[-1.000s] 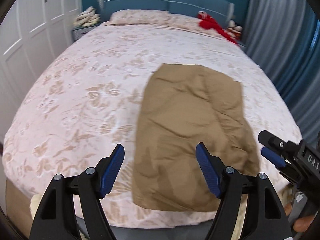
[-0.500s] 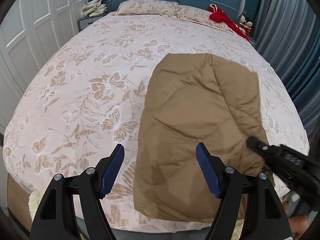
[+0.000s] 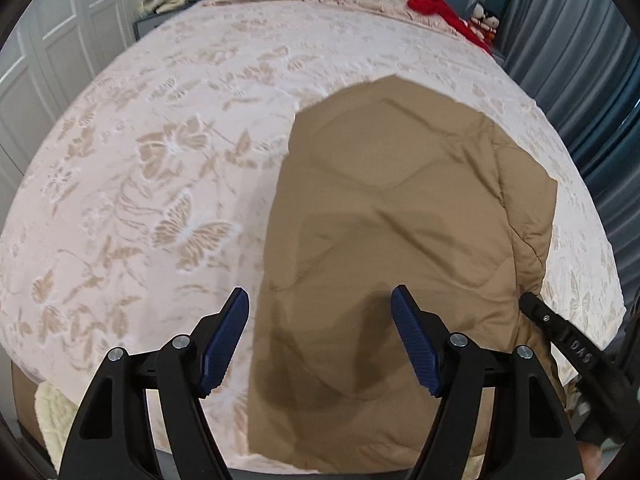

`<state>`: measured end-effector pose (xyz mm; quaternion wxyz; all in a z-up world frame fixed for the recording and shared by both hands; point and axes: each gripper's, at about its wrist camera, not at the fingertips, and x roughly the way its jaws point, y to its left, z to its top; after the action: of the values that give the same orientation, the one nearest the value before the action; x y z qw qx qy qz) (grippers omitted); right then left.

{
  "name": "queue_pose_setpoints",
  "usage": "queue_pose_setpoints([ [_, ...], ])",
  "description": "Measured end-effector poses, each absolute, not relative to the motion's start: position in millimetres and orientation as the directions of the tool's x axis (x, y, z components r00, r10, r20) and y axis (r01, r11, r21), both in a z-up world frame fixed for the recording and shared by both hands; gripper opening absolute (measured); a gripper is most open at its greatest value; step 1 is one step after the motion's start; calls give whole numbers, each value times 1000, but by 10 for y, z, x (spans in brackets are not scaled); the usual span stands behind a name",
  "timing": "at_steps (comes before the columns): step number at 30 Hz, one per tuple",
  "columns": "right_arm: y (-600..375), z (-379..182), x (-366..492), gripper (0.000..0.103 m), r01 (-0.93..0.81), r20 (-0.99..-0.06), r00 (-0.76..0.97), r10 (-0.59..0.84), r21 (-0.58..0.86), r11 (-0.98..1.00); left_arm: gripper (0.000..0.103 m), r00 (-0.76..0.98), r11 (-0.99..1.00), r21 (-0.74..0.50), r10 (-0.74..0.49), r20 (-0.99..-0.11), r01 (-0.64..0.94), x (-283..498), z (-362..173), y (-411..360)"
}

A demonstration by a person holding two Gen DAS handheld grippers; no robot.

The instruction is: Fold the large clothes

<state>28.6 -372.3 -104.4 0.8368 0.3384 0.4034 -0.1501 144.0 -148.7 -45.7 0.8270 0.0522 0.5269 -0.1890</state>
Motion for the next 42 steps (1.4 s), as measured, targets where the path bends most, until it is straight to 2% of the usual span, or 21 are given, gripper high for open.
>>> queue_pose_setpoints([
  [8,-3828,-1448,383,7,575,-833,554,-14,370,730,74,366,908,-63,-230,-902,414,1439,-686,-1806],
  [13,-3857,-1627,426,7,585,-846,533,-6,364,725,83,413,899,9,-192,-890,437,1410,-866,-1954],
  [21,-3716,-1728,563,7,570,-864,499,-61,274,775,98,423,905,8,-191,-886,426,1532,-1135,-1986],
  [42,-3665,-1897,644,7,561,-849,523,-79,273,782,98,469,909,37,-179,-865,414,1541,-1352,-2049],
])
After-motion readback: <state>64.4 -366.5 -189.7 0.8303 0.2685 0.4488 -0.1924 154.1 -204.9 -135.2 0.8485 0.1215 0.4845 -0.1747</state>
